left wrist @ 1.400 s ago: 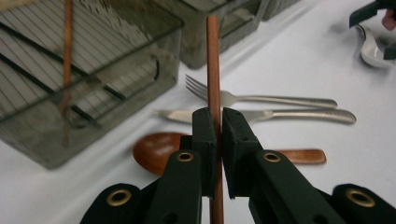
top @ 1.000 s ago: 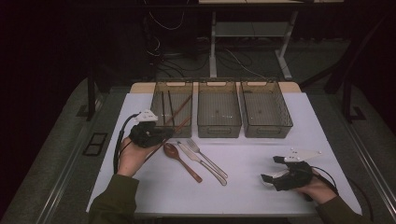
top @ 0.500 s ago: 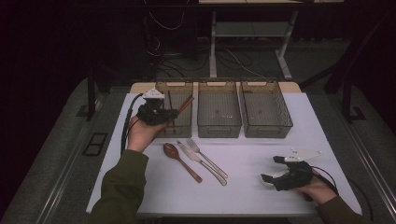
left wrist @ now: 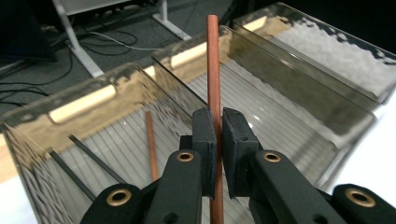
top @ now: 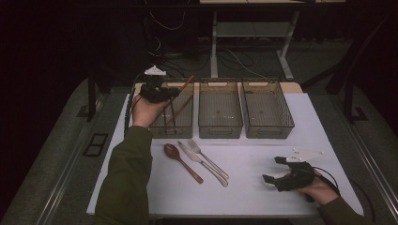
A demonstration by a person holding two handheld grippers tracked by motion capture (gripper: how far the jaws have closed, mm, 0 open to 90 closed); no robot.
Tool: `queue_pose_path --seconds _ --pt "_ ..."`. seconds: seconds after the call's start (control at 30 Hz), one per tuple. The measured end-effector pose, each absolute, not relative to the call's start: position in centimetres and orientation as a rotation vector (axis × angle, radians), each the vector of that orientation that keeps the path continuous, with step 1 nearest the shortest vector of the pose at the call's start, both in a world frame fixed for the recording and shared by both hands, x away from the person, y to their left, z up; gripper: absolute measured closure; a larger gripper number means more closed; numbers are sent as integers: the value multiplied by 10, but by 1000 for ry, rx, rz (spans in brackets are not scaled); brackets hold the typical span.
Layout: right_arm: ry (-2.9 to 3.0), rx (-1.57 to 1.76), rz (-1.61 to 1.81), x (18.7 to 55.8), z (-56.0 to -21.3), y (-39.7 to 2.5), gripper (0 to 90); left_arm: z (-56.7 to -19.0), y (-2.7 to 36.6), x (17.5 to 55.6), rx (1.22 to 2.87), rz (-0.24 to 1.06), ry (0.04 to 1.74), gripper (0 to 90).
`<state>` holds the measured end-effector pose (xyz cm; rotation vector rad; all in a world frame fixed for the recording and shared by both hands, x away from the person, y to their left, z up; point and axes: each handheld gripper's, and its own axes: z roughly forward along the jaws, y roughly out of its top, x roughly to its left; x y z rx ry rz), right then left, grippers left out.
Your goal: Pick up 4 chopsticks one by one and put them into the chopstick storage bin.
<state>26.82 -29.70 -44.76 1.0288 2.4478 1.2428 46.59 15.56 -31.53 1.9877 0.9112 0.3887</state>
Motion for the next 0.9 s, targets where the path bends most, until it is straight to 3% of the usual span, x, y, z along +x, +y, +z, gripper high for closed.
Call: queue_pose_path --seconds 0.47,0.9 --pt "2452 1031 1249 268 -447 -299 114 -335 156 511 1929 403 992 832" --pt "2452 1026 1252 268 -447 -299 115 -367 151 520 1953 392 1069 830"
